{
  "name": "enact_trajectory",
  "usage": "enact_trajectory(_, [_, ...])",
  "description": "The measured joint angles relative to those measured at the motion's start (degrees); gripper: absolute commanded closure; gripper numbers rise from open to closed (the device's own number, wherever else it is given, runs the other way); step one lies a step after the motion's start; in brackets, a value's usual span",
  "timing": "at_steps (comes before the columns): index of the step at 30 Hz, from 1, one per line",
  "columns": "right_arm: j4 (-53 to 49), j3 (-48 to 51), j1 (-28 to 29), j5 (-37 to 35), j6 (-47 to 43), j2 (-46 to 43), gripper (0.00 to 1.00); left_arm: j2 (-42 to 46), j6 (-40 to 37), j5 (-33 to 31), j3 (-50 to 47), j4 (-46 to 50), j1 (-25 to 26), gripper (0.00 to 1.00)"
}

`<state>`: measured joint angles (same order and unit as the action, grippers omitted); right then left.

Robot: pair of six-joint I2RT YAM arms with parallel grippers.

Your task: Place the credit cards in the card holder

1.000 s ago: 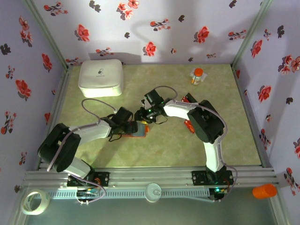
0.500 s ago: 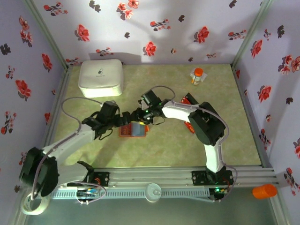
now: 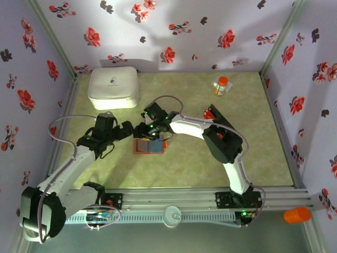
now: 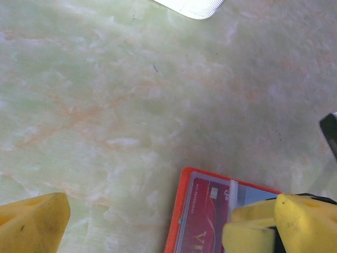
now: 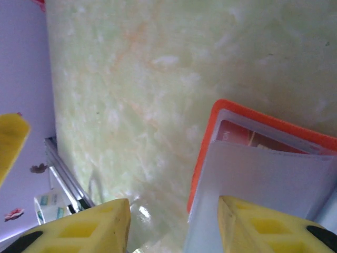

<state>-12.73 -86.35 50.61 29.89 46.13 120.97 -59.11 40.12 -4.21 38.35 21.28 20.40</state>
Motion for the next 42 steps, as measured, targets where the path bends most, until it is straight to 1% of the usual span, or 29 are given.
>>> enact_trajectory(7, [-0.17, -0.57, 0.02, -0.31, 0.63, 3.48, 0.52, 0.0, 0.02, 1.01, -0.72, -0.04, -0.22, 0.0])
enact_trajectory(18, [-0.13, -0.57, -0.2, -0.28, 0.66, 3.48, 0.52, -0.57, 0.02, 1.75, -2.27, -0.22, -0.44, 0.0])
enact_trajectory(25, [-0.15, 1.2, -1.97, -0.31, 0.66, 0.39, 0.52, -1.95, 0.04, 2.01, -2.86, -0.57, -0.44, 0.0])
enact_trajectory(32, [0.5, 4.17, -4.11, -0.57, 0.48, -3.96, 0.52, -5.57, 0.04, 4.13, -2.84, -2.14, -0.44, 0.0])
enact_trajectory(36, [-1.64, 7.48, -5.25, -2.95, -1.36, -7.65, 0.52, -8.02, 0.04, 5.18, -2.4, -2.86, -0.07, 0.0])
enact_trajectory(42, [-11.82, 9.2, -5.75, -12.17, -8.87, -13.03, 0.52, -10.73, 0.04, 5.84, -0.96, -4.44, 2.03, 0.0])
